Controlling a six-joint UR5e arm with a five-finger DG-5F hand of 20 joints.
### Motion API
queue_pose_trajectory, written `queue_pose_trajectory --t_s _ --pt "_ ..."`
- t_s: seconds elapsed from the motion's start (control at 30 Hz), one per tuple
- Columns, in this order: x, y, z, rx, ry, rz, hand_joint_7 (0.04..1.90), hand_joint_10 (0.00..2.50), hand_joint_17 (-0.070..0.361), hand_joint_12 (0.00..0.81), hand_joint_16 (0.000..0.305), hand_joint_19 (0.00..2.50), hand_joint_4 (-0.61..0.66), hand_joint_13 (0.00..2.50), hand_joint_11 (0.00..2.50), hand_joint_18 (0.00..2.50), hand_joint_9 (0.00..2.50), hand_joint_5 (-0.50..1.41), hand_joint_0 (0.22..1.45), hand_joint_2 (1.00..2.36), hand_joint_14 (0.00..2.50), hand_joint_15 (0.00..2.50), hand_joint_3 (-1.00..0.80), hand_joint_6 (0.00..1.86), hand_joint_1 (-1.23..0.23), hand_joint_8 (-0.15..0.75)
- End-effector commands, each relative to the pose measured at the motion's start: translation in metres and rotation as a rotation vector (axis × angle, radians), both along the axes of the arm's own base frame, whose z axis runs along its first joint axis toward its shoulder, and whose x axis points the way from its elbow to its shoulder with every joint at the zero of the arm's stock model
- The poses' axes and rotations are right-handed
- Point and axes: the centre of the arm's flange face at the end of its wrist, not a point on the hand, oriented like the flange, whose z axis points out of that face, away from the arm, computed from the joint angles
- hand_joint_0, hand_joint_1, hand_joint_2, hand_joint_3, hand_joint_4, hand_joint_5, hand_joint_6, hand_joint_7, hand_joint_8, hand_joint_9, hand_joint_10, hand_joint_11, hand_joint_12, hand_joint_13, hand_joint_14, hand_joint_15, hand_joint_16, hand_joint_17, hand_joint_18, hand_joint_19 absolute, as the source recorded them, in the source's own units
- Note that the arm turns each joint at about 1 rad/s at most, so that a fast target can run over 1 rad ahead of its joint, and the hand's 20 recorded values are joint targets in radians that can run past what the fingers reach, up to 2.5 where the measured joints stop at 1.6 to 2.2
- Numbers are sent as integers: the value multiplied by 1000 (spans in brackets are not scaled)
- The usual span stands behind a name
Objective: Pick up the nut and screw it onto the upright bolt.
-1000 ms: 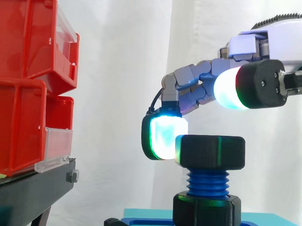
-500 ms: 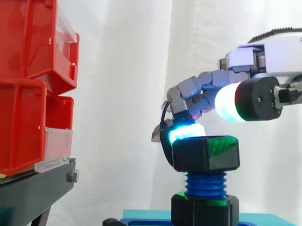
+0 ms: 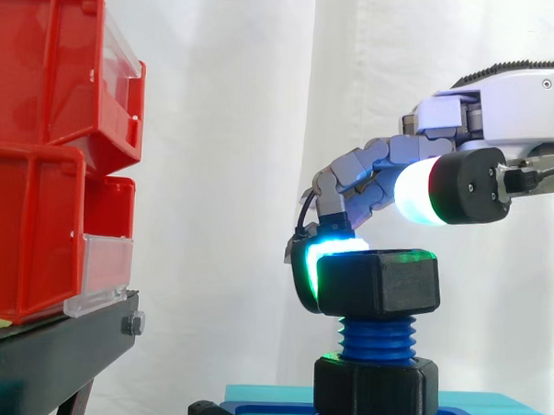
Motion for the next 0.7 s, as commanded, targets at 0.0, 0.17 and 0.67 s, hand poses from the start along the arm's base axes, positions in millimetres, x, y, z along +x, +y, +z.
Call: queue_pose_trajectory --t_s 0.0,0.17,0.67 --pt "1 -1 2 1 -8 1 917 0 65 299 29 0 265 519 0 146 538 -138 511 1000 0 0 -500 503 -140 267" --pt "5 3 12 3 -34 8 736 0 72 308 32 0 210 433 0 98 460 -166 501 1000 0 0 -500 502 -120 243" --pt "26 42 -11 42 -87 55 792 0 83 327 37 0 202 355 0 7 385 -160 492 1000 0 0 -500 503 -72 234"
